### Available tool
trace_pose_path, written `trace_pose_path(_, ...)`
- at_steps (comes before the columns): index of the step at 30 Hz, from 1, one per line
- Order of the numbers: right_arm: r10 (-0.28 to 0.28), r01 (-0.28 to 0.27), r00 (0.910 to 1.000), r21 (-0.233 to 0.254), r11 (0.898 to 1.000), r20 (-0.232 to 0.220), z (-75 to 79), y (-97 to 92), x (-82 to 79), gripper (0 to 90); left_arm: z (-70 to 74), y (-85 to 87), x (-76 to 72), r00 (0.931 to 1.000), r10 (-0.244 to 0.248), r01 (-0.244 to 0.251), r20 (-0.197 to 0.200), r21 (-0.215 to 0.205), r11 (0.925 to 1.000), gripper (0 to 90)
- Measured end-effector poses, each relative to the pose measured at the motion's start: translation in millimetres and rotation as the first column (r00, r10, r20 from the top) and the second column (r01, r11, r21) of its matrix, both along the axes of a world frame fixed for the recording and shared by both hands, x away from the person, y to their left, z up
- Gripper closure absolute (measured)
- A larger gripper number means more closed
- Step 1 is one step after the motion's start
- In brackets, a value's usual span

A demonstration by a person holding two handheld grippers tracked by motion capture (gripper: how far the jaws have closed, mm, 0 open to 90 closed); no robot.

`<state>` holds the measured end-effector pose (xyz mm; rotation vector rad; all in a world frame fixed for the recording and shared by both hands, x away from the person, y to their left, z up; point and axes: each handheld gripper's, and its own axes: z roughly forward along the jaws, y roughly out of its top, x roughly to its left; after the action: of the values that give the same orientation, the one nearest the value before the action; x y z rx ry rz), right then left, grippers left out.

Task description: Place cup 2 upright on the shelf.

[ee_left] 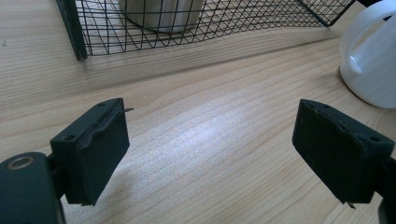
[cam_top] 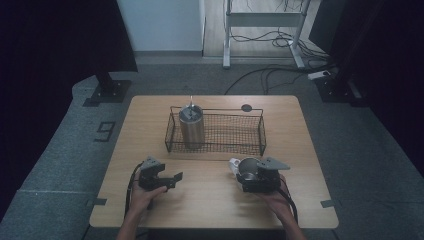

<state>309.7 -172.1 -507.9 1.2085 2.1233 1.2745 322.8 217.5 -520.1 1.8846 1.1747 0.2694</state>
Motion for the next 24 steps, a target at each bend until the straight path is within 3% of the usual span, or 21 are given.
trace_pose_path(13,-0.011,0.011,0.9998,-0.043,0.999,0.020,-0.2,3.4,-0.9,5.7,-1.3,1.2,0.7,1.0000,0.009,-0.009,-0.003,0.011,0.9999,11.2)
trace_pose_path(24,-0.026,0.026,0.9996,0.002,1.000,0.012,3.0,-3.3,0.1,6.0,-1.6,1.8,0.7,0.9999,0.017,-0.017,-0.004,0.012,0.9998,12.5)
